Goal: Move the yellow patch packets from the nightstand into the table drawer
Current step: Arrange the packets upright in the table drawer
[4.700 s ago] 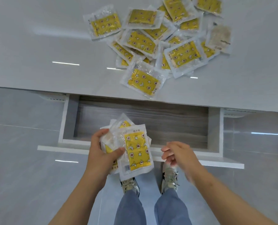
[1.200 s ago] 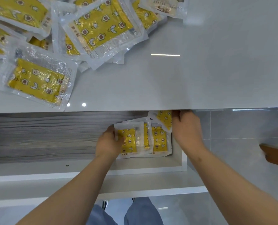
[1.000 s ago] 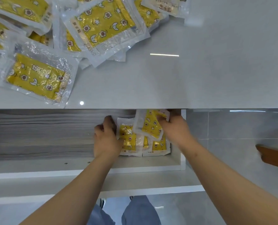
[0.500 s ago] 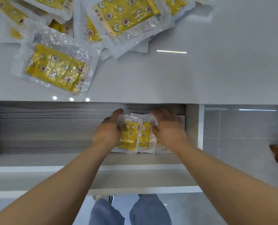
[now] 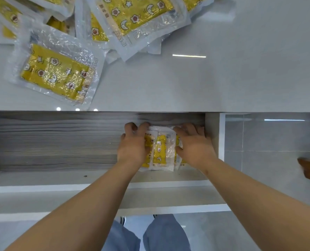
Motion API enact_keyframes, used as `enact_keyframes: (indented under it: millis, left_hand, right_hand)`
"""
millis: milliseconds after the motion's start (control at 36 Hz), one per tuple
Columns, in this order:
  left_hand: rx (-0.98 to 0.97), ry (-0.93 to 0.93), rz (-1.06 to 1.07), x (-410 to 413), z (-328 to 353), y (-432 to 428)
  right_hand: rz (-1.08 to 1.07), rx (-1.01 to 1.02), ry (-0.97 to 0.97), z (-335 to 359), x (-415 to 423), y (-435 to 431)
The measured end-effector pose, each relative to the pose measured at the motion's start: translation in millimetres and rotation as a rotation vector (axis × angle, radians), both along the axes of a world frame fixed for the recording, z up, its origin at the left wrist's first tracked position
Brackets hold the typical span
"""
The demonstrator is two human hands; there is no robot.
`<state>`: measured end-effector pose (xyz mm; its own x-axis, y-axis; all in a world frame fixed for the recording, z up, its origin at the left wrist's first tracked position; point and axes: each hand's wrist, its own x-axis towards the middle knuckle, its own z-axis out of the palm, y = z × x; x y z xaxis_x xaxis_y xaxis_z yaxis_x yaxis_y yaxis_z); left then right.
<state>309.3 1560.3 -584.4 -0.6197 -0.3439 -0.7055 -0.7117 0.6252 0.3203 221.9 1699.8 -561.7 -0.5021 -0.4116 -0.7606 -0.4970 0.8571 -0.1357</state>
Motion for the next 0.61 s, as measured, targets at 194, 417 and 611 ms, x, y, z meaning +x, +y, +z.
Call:
enact_keyframes:
  millis: [194,417,611]
  left_hand:
    - [-0.028,0.084,-0.115,0.2,7.7,1.5]
    - [0.032,0.156,-0.043,19.6,69.7,-11.2]
    - [-0.005,0.255,-0.123,32.0,161.8,-32.0]
  right_hand:
    - [-0.055,-0.03,-0.011,4.6,7.2,5.1]
    - [-0.251,-0.177,0.041,48.7,26.1,-5.1]
    - [-0.374,-0.369,-0.006,136.0,35.3,-29.4]
